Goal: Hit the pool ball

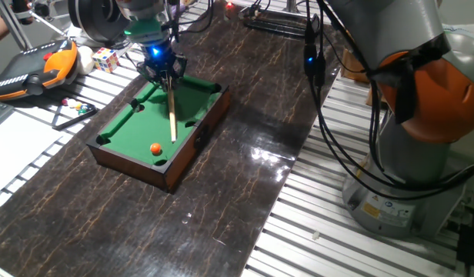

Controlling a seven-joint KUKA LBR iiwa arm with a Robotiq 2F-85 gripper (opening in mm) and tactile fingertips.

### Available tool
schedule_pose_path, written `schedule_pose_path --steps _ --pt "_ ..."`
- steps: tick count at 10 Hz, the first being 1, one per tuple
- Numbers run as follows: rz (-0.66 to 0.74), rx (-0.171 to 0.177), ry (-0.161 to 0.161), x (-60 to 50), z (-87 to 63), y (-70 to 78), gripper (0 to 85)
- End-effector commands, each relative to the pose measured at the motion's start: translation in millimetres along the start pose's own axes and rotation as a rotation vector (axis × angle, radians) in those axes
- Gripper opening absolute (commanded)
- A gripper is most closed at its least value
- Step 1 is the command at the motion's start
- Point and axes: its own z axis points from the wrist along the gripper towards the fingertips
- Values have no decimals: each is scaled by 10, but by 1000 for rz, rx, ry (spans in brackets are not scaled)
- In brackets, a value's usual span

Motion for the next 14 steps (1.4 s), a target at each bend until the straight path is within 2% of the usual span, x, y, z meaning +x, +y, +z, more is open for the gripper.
schedule_pose_path --steps 1,3,4,5,8,9,10,11,12,13,14 --pt "-11 2 -2 13 0 13 270" --pt "-21 -1 -18 27 47 57 340" --pt "-32 -2 -38 19 74 67 387" --pt "-38 0 -40 11 40 70 430" --pt "-49 0 -12 71 -338 43 473" --pt "-96 -20 13 105 -426 21 460" --pt "-161 -31 26 134 -495 -19 400" --pt "-233 -40 32 148 -552 -59 280" --pt "-298 -83 68 155 -598 -91 150" --pt "-347 -107 83 170 -631 -115 7" --pt "-396 -105 91 189 -669 -143 7"
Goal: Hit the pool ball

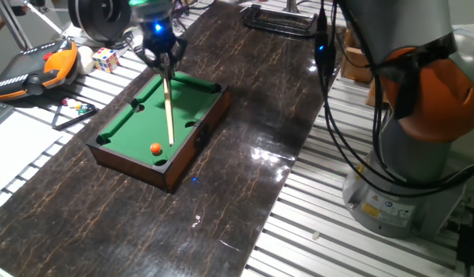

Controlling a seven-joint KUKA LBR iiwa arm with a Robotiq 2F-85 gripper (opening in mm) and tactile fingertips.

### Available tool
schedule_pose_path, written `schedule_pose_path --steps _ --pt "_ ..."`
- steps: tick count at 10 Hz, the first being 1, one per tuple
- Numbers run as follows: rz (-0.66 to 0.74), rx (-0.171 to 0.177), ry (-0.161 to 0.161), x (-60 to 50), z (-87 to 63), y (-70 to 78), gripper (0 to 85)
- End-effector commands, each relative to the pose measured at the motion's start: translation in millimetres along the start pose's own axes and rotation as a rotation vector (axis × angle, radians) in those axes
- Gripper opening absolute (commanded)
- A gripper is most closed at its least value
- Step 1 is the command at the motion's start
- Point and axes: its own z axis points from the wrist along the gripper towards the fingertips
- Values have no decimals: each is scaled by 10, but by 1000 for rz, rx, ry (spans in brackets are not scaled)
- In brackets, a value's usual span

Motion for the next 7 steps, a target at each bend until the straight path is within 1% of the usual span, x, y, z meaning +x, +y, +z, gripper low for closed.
schedule_pose_path --steps 1,2,3,4,5,7 --pt "-181 -3 32 30 -20 -12 7" --pt "-222 -11 37 64 -38 -25 7" --pt "-258 -13 35 95 -67 -46 7" --pt "-303 -7 31 120 -83 -58 7" --pt "-316 -6 30 132 -78 -56 7" --pt "-309 -30 32 142 -62 -54 7"
